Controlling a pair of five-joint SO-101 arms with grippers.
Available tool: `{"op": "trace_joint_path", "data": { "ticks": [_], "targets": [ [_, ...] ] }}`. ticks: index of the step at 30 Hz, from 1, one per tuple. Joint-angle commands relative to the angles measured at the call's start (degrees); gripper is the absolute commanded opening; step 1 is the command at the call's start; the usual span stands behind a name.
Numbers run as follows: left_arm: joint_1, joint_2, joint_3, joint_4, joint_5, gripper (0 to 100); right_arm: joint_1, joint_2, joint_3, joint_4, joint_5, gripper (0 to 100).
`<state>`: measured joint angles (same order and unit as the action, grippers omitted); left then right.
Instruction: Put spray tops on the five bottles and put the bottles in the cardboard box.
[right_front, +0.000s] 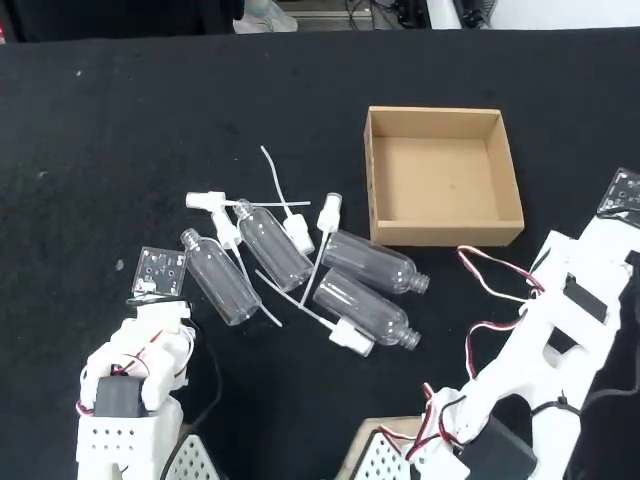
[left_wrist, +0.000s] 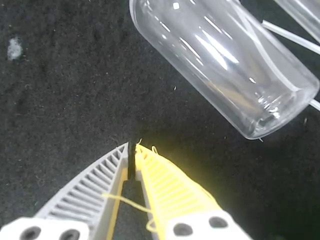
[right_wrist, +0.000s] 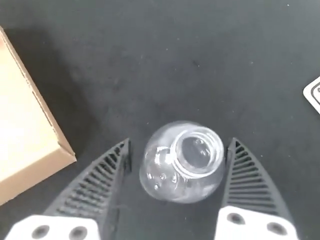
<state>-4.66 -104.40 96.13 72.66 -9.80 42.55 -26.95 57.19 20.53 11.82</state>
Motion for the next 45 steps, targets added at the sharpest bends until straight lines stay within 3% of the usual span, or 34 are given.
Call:
{"op": "trace_joint_path", "data": {
  "ticks": [1,12,24,30,37,40,45],
  "targets": [
    [-0.31,-0.44,1.27,0.44,-0.35,3,1.14,-2.59,-0.22,-1.76,0.26,26.0],
    [-0.31,-0.44,1.27,0.44,-0.35,3,2.37,-3.03,7.34,-10.64,0.26,25.9],
    [-0.31,-0.44,1.27,0.44,-0.35,3,2.37,-2.86,6.55,-10.81,0.18,25.1],
    [-0.31,-0.44,1.27,0.44,-0.35,3,3.16,-2.59,7.16,-11.43,0.26,0.8],
    [-0.22,-0.44,1.27,0.44,-0.35,3,4.66,-3.21,11.3,-19.16,-0.35,1.0],
    [-0.22,-0.44,1.27,0.44,-0.35,3,4.13,-5.41,6.64,-10.11,-0.7,1.0],
    [-0.04,-0.44,1.27,0.44,-0.35,3,1.76,-13.32,-12.62,23.56,-2.9,1.0]
  ]
}}
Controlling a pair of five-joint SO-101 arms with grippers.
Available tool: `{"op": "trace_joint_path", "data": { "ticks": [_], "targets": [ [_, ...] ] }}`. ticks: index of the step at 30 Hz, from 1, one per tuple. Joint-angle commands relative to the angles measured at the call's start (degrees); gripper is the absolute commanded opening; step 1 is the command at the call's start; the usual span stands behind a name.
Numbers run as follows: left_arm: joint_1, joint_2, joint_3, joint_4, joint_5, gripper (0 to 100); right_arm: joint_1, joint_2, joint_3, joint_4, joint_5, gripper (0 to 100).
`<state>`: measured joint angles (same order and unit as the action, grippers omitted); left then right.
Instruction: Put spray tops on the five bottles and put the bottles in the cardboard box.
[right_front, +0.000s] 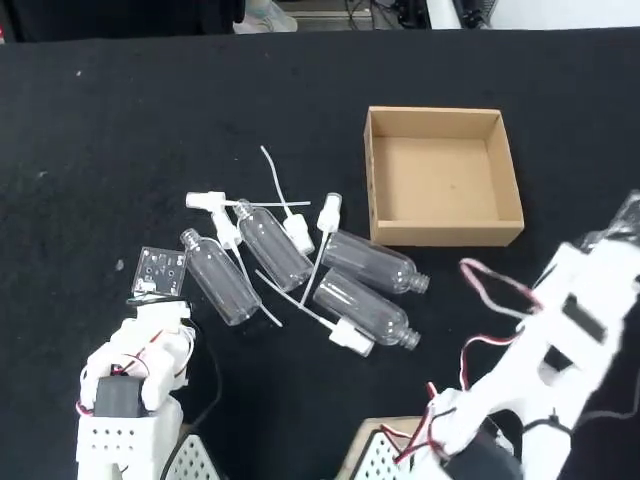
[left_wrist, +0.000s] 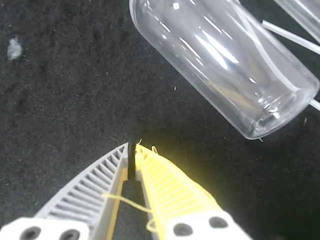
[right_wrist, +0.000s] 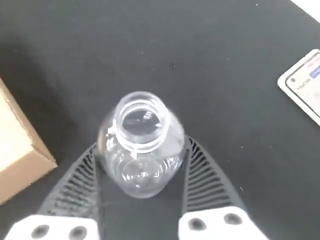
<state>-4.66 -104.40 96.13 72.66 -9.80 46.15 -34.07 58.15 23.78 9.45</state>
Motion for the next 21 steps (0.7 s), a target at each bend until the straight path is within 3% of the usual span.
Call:
{"op": "trace_joint_path", "data": {
  "ticks": [1,6,14,19,21],
  "targets": [
    [-0.04,-0.44,1.27,0.44,-0.35,3,-3.25,-7.52,-17.19,26.2,0.09,1.0],
    [-0.31,-0.44,1.27,0.44,-0.35,3,-14.24,-13.58,-26.51,44.22,0.88,1.0],
    [-3.12,-0.44,1.27,-0.62,-1.49,3,-35.87,-23.78,-27.65,53.19,0.88,1.0],
    [-10.77,-0.44,-2.59,-8.18,-18.2,3,-52.13,-27.3,-26.77,51.25,0.97,1.1],
    [-13.49,-0.44,-4.79,-10.2,-20.48,3,-56.88,-27.82,-24.57,49.32,0.53,1.1]
  ]
}}
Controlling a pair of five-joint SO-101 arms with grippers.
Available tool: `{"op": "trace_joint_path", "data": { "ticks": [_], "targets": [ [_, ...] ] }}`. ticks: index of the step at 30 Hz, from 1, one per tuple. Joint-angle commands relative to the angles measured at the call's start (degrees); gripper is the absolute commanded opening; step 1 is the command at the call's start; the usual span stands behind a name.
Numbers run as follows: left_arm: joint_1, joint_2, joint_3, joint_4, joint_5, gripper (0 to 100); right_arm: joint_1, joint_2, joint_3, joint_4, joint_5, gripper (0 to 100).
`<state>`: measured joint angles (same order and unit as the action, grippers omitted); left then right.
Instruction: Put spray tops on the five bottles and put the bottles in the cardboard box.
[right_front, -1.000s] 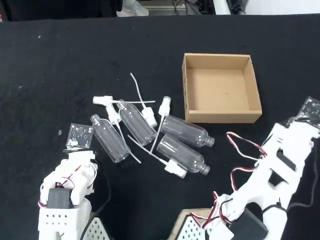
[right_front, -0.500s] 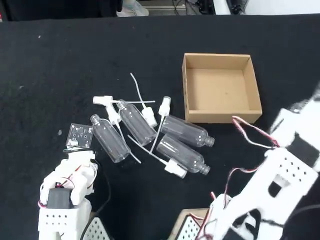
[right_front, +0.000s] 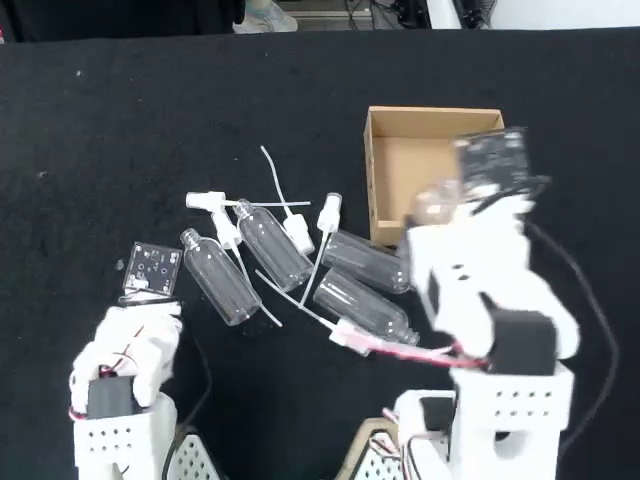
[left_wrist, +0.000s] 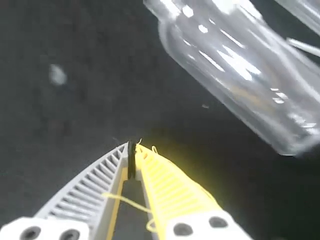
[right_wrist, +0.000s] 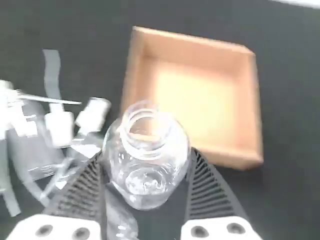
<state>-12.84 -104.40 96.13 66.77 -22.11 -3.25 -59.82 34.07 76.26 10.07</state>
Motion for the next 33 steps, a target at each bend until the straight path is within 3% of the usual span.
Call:
{"op": "trace_joint_path", "data": {
  "ticks": [1,3,7,11,14,20,23,33],
  "targets": [
    [-6.73,-0.44,-5.76,-5.19,-8.09,3,-9.41,-2.15,0.84,-4.13,-0.09,1.1],
    [-10.07,-0.44,-8.66,-6.24,-7.82,3,-12.48,-1.98,4.0,-6.77,-0.18,1.1],
    [-14.55,-0.44,-15.69,-6.68,-0.53,3,-15.38,-2.42,10.95,-12.75,-0.18,1.1],
    [-11.82,0.62,-21.85,-6.95,3.25,3,-16.97,-3.03,15.78,-16.44,-0.18,1.1],
    [-8.66,4.4,-22.55,-12.13,7.3,4,-18.99,-6.55,18.07,-16.35,-0.26,1.1],
    [-0.84,24.44,-23.52,-23.74,16.26,17,-23.21,-21.23,25.8,-16.53,-0.26,1.0],
    [2.51,35.87,-25.98,-27.34,18.55,18,-24.09,-29.23,29.85,-16.62,-0.26,1.0],
    [3.82,66.64,-47.25,-27.78,29.89,19,-24.0,-35.82,33.98,-16.62,-0.26,1.1]
  ]
}}
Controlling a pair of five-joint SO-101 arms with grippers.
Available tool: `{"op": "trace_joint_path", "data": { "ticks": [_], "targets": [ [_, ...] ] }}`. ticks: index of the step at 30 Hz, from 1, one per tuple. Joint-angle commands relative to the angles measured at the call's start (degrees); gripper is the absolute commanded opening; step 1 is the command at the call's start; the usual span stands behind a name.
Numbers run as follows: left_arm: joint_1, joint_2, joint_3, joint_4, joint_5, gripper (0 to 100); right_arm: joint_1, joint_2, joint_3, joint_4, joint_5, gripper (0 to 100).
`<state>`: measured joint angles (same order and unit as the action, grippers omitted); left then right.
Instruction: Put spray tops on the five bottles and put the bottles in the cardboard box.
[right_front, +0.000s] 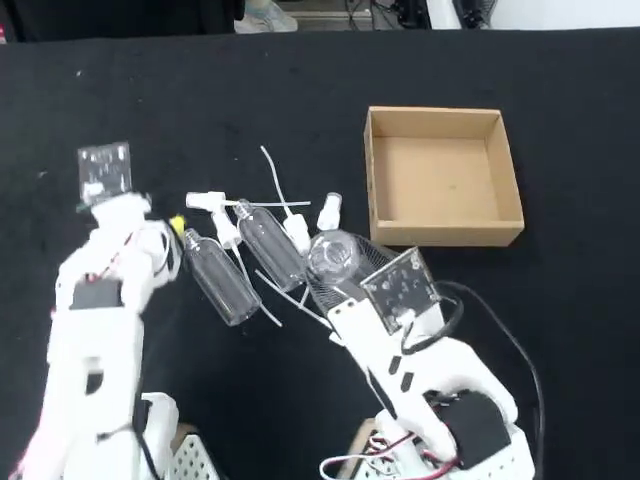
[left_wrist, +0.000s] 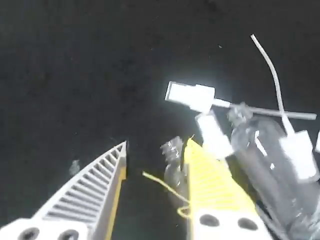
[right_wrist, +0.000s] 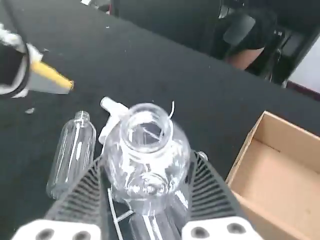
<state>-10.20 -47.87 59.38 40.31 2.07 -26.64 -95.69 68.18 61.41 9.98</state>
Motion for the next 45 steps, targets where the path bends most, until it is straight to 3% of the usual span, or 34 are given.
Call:
{"op": "trace_joint_path", "data": {
  "ticks": [1,10,17,21,28,37,39,45],
  "targets": [
    [1.19,12.66,-12.35,-1.32,7.82,19,-0.62,0.4,-0.04,-1.76,-0.18,1.1],
    [1.27,31.3,-27.03,-1.32,24.97,19,-0.62,1.54,1.1,-1.76,0.09,1.1],
    [6.55,42.46,-34.42,-1.41,37.8,19,-0.7,1.45,1.71,-1.76,0.35,1.1],
    [7.52,49.93,-39.08,-1.32,38.68,26,-0.7,1.54,1.71,-1.76,0.35,1.1],
    [7.52,59.96,-42.86,-1.32,40.7,25,-0.7,1.45,1.8,-1.58,0.35,1.1],
    [7.08,61.98,-44.09,-1.76,42.11,25,-0.62,1.45,1.8,-1.49,0.35,1.1],
    [7.16,61.98,-44.09,-1.76,42.11,23,-0.62,1.45,1.8,-1.41,0.35,1.1],
    [6.55,62.59,-44.44,-1.85,42.29,3,-0.62,1.45,1.8,-1.32,0.35,1.1]
  ]
}}
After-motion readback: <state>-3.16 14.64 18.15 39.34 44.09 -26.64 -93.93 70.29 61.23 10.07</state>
